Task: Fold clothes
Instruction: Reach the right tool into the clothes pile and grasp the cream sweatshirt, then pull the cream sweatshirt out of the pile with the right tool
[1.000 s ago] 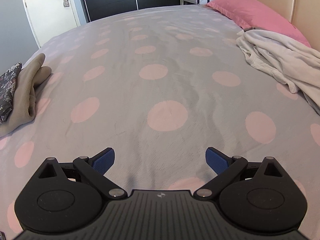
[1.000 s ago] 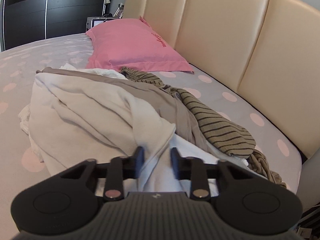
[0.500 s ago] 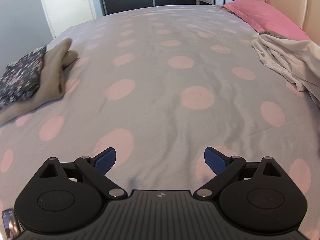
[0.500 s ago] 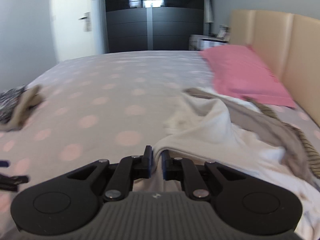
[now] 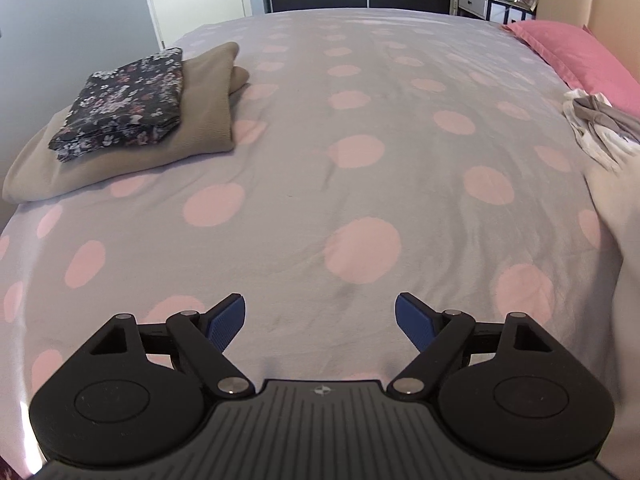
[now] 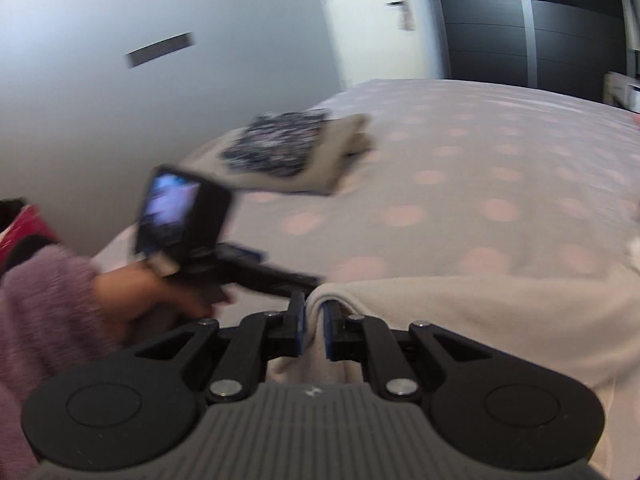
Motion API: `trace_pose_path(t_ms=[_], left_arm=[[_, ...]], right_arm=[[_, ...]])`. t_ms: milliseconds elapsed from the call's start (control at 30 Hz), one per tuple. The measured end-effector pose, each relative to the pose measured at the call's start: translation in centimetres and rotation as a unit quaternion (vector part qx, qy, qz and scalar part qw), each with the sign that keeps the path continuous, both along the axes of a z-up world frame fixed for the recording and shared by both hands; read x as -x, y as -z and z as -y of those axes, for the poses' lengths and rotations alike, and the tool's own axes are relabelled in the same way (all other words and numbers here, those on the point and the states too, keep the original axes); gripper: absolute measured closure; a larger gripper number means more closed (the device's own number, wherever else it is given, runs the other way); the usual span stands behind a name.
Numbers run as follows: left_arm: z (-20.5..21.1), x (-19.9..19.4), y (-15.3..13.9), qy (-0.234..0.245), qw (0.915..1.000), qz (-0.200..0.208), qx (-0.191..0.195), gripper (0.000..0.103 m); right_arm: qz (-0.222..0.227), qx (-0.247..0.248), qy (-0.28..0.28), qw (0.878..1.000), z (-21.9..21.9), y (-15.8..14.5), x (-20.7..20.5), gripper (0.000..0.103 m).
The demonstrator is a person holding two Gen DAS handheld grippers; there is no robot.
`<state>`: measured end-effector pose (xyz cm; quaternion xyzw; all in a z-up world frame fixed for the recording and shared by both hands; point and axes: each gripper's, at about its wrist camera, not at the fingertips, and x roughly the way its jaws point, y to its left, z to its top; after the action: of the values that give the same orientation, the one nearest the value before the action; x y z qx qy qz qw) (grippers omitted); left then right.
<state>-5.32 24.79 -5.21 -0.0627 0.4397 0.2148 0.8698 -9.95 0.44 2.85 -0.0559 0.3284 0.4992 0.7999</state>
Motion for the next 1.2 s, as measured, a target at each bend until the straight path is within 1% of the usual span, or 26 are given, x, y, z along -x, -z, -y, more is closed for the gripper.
trace_pose_path(t_ms=[67,167,233,267,333,367,400,467,533,600,633,700,733,833,933,1000,1100,1167,1200], left_arm=[[-0.2,0.3,-0.3,0.003,1.0,0.001,0.0,0.02],[-0.1,0.8,-0.5,0.018,0.9998,-0.001,0.006,0.02],[0.3,1.1,-0.6,0.03,0.9995,-0.002,0.01,0.02],[0.5,1.2,-0.6,0.035,0.9993,-0.003,0.012,0.02],[1.0,1.4,-0.6,0.045,0.9988,-0.005,0.016,0.02],[1.4,1.6,-0.6,0.053,0.9984,-0.005,0.018,0.02],[1.7,1.7,-0.6,0.06,0.998,-0.006,0.021,0.02],[2.4,1.9,-0.6,0.072,0.997,-0.006,0.026,0.02],[3.0,2.0,-0.6,0.082,0.9961,-0.006,0.031,0.02],[3.7,2.1,-0.7,0.091,0.9951,-0.007,0.039,0.02],[4.0,2.1,-0.8,0.097,0.9944,-0.007,0.041,0.02],[4.7,2.1,-1.0,0.105,0.9935,-0.003,0.042,0.02],[5.1,2.1,-1.1,0.11,0.9931,-0.001,0.042,0.02],[6.4,1.8,-1.6,0.126,0.9908,0.007,0.048,0.02],[7.9,1.5,-2.1,0.145,0.988,0.014,0.052,0.02],[8.9,1.1,-2.4,0.157,0.986,0.018,0.052,0.02],[10.4,0.7,-2.4,0.179,0.9819,0.022,0.058,0.02],[11.3,0.4,-2.1,0.195,0.9787,0.02,0.061,0.02],[11.8,0.3,-1.8,0.203,0.9771,0.018,0.062,0.02]], right_arm=[[-0.012,0.01,-0.033,0.999,-1.4,0.3,1.6,0.092],[-0.029,0.047,-0.032,0.998,-2.4,1.8,2.6,0.092],[-0.039,0.067,-0.011,0.997,-1.9,2.8,2.7,0.091],[-0.047,0.075,-0.001,0.996,-1.7,3.3,2.5,0.089],[-0.055,0.085,0.021,0.995,-1.1,4.2,2.3,0.087],[-0.053,0.089,0.028,0.994,-0.9,4.3,2.4,0.086],[-0.05,0.094,0.035,0.994,-0.8,4.6,2.3,0.074],[-0.045,0.097,0.046,0.993,-0.3,4.6,2.4,0.059],[-0.041,0.103,0.053,0.992,0.4,4.6,2.2,0.056],[-0.038,0.109,0.057,0.992,1.3,4.4,2.0,0.048],[-0.036,0.112,0.057,0.991,2.0,4.1,2.0,0.046],[-0.023,0.123,0.061,0.99,3.4,3.5,1.8,0.038],[-0.01,0.135,0.071,0.988,4.1,3.5,1.4,0.037],[0.013,0.171,0.116,0.978,6.8,3.3,0.0,0.036],[0.01,0.209,0.183,0.961,10.0,3.6,-2.5,0.035],[0.007,0.228,0.229,0.946,12.1,3.9,-4.1,0.035],[-0.007,0.231,0.285,0.93,14.2,4.2,-6.4,0.034],[-0.015,0.226,0.31,0.923,15.4,4.4,-7.6,0.032],[-0.017,0.224,0.321,0.92,16.0,4.5,-8.0,0.03]])
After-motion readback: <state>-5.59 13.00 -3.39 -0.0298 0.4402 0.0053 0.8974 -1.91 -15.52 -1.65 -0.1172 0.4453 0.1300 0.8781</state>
